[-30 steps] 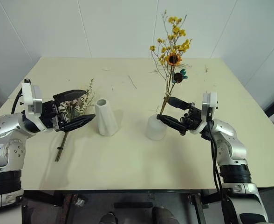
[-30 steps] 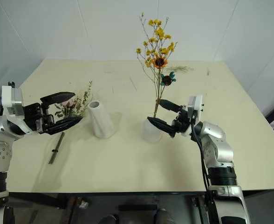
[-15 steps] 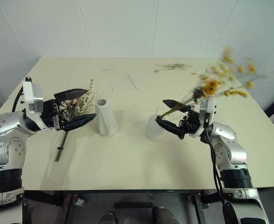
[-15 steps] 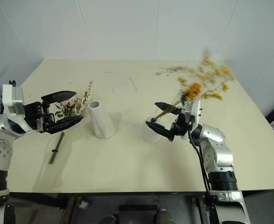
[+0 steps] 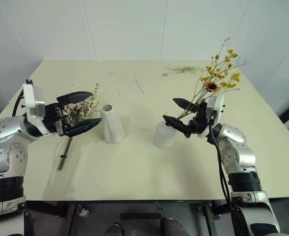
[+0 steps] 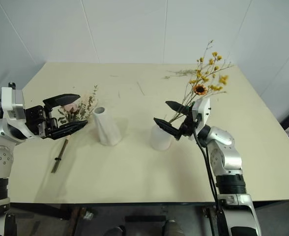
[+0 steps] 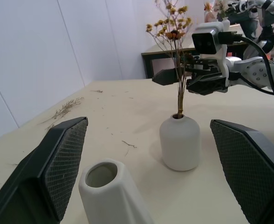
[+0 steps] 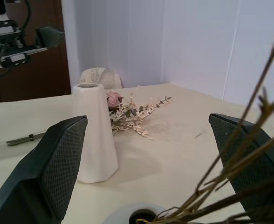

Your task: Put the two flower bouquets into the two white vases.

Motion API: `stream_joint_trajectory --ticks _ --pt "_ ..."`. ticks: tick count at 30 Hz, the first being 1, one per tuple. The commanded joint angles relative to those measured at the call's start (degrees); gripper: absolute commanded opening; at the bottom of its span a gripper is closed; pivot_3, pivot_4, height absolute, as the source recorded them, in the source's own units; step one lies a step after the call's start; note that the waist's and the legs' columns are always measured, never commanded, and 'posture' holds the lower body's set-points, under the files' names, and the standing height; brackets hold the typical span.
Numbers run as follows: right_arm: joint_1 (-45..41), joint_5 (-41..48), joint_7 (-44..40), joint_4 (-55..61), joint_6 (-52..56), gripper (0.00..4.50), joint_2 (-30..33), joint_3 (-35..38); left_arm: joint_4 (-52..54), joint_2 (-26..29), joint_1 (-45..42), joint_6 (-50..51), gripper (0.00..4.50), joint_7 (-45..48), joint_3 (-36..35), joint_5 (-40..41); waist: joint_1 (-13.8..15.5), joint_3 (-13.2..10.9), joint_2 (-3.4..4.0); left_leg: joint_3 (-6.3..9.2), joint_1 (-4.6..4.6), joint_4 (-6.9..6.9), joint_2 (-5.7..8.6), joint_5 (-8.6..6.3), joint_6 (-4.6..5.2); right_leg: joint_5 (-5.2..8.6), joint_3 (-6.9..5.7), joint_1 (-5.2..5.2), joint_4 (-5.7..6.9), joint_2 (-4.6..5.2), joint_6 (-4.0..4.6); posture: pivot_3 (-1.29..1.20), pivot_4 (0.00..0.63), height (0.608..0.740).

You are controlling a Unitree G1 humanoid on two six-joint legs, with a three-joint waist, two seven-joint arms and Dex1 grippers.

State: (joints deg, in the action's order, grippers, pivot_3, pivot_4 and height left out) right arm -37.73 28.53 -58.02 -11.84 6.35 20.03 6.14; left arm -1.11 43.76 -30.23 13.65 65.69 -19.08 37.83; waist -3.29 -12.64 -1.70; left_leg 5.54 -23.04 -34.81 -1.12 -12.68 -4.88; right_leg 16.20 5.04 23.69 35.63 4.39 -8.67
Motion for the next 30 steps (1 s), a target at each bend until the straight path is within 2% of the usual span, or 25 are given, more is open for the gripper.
stream_joint_trajectory --ticks 1,9,11,19,30 --pt "-1.63 2.23 2.01 1.25 2.98 3.5 0.22 1.62 0.47 -0.01 -0.15 -1.26 4.5 -0.25 -0.51 -0.26 0.02 0.0 0.0 0.0 0.0 0.0 0.0 0.0 0.0 0.0 0.0 0.0 0.0 0.0 0.0 0.0 0.15 0.74" --pt "-0.95 3.61 1.58 3.86 6.8 0.61 0.42 0.88 0.29 -0.21 -0.18 -1.61 4.5 -0.32 -0.35 -0.33 0.01 0.0 0.0 0.0 0.0 0.01 0.0 0.0 0.0 0.0 0.0 0.0 0.0 0.0 0.0 0.0 0.15 0.74" --pt "-1.05 3.7 0.82 4.36 6.91 0.02 0.57 0.56 0.2 -0.23 -0.26 -1.63 4.5 -0.32 -0.33 -0.35 0.02 0.0 0.0 0.0 0.0 0.01 0.0 0.0 0.0 0.0 0.0 0.0 0.0 0.0 0.0 0.0 0.15 0.74" --pt "-4.99 -0.51 -0.61 3.28 4.8 0.02 1.96 -2.12 0.2 -0.5 -0.12 -1.76 4.5 -0.44 -0.27 -0.38 -0.09 -0.01 0.01 -0.01 0.0 0.01 0.0 0.0 0.0 0.0 0.01 0.01 -0.01 0.0 0.0 0.0 0.15 0.74" --pt "-13.63 -5.87 -4.88 -3.25 12.41 0.02 5.68 -8.92 -0.26 -1.01 -0.57 -2.13 4.5 -0.59 0.03 -0.64 0.04 -0.01 0.01 0.0 -0.01 0.11 0.0 0.0 0.0 0.01 -0.01 0.03 -0.06 0.0 0.01 0.0 0.15 0.74"
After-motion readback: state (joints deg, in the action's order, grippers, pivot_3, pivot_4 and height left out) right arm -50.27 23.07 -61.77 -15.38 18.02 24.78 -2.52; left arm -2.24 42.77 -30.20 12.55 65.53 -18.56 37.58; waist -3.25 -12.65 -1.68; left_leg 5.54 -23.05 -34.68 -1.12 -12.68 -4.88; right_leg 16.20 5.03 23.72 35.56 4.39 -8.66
